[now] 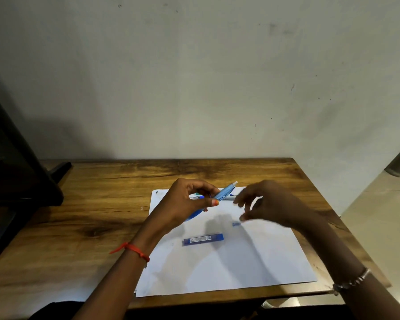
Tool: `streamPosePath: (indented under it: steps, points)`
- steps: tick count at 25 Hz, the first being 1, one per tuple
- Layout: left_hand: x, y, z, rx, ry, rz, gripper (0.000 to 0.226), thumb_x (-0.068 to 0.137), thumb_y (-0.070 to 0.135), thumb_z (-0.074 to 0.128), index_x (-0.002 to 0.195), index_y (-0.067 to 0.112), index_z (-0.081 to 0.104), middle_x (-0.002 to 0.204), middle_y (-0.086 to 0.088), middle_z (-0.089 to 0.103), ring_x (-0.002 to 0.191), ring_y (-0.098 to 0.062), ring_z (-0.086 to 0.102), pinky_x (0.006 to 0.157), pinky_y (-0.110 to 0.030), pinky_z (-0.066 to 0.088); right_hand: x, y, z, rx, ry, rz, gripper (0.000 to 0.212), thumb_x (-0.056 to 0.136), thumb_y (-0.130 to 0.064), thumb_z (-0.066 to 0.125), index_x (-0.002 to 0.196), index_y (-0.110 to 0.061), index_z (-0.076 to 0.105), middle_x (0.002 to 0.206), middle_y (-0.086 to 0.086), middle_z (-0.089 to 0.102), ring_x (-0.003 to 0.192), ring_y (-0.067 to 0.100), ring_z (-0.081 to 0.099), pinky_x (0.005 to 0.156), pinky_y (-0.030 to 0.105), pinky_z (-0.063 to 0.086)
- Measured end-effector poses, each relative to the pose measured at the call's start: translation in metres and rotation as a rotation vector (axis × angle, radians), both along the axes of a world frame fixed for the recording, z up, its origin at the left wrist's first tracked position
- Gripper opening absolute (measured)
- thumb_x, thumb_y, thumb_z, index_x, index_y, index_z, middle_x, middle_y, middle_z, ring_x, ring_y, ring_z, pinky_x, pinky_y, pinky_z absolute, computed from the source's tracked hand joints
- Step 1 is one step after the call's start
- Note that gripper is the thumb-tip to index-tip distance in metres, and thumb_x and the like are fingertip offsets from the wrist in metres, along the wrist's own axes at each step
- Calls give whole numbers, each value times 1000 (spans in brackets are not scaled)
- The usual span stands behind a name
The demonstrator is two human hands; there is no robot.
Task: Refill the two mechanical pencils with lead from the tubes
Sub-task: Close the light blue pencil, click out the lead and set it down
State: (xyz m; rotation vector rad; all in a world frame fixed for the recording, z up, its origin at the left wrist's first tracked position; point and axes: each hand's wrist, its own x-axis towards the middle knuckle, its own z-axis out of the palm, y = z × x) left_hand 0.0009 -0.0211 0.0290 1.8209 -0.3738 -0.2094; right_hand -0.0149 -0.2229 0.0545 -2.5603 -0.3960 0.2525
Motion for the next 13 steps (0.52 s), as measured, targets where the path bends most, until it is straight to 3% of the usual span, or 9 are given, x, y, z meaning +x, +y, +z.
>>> streamPosePath:
  steps: [2, 5, 9, 11, 13]
  points:
    - [0, 0, 1, -13, 21, -2, 12, 76, 3, 69, 85, 12, 69, 82, 8, 66, 62, 3, 61, 59, -12, 51, 3, 7, -16, -190, 62, 107, 27, 74, -14, 75, 100, -14, 70, 99, 3, 67, 78, 7, 55, 68, 10, 45]
    - [1, 2, 1, -21, 39, 6, 13, 77, 3, 68, 85, 13, 69, 82, 8, 66, 64, -2, 62, 58, -12, 51, 9, 16, -32, -276, 43, 133, 20, 80, -11, 68, 100, -10, 70, 105, 9, 66, 84, 10, 46, 82, 26, 46]
    - [1, 3, 2, -36, 38, 12, 14, 77, 3, 69, 82, 16, 69, 84, 6, 67, 73, -9, 62, 59, -14, 54, 12, 20, -34, -249, 26, 101, 18, 83, -8, 62, 99, -7, 71, 101, 10, 70, 79, 8, 47, 74, 17, 41]
    - [1, 4, 3, -46, 39, 21, 15, 76, 4, 69, 80, 19, 69, 84, 5, 67, 73, -10, 62, 59, -14, 53, 12, 19, -24, -18, -51, 1, 18, 81, -5, 64, 97, -5, 71, 84, 7, 71, 67, 4, 54, 65, 11, 43]
    - [1, 4, 4, -65, 43, 19, 16, 76, 5, 69, 80, 20, 69, 84, 3, 67, 71, -10, 62, 60, -15, 54, 10, 14, -10, 469, -126, -198, 16, 80, 3, 64, 94, -1, 71, 68, 2, 69, 55, 4, 60, 57, 11, 48]
